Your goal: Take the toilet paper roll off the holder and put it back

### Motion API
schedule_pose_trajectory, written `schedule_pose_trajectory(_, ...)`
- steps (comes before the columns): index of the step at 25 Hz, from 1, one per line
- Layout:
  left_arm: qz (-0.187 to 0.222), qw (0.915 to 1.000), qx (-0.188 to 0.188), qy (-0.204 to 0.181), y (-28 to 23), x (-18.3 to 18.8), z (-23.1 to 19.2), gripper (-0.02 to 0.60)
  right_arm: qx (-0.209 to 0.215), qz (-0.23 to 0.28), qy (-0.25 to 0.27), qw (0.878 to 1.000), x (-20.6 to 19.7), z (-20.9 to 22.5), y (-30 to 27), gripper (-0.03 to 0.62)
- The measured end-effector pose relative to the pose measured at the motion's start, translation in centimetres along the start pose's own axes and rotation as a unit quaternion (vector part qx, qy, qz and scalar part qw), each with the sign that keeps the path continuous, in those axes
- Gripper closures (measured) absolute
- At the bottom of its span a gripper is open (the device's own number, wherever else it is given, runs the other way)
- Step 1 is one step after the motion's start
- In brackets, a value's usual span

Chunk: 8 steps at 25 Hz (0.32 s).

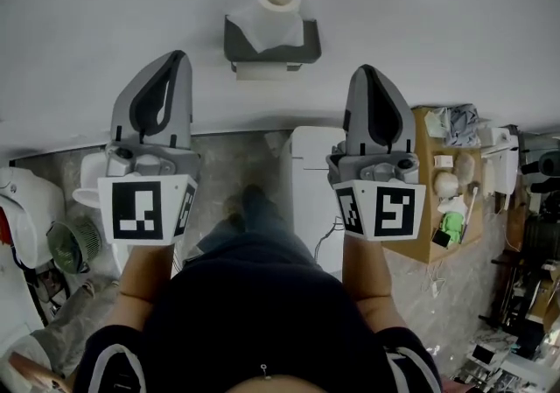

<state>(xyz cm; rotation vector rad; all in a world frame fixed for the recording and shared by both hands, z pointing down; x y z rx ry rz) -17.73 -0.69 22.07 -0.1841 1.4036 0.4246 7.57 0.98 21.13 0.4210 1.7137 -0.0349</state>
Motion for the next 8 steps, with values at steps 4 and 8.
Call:
schedule_pose_trajectory(4,-0.005,0.9999,-0.014,-0.001,0.9,0.1,0.4,0.58,-0.002,0.0,0.006,1.0,0.8,-0.5,1.2,0.579)
schedule_pose_trajectory(8,-0.006,0.9997,-0.023,-0.001,1.5,0.5,0.7,0.58,-0.002,0.001,0.006,1.0,1.6,-1.0,2.0,0.579)
Point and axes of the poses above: the fingertips, and each gripper's own axes: y backward along the fingers, z to its right, x out of its top, the point moved 7 cm from there along y, backward along the fingers, and after that the axes turned 1 degree about -z, right-handed, at the moved point
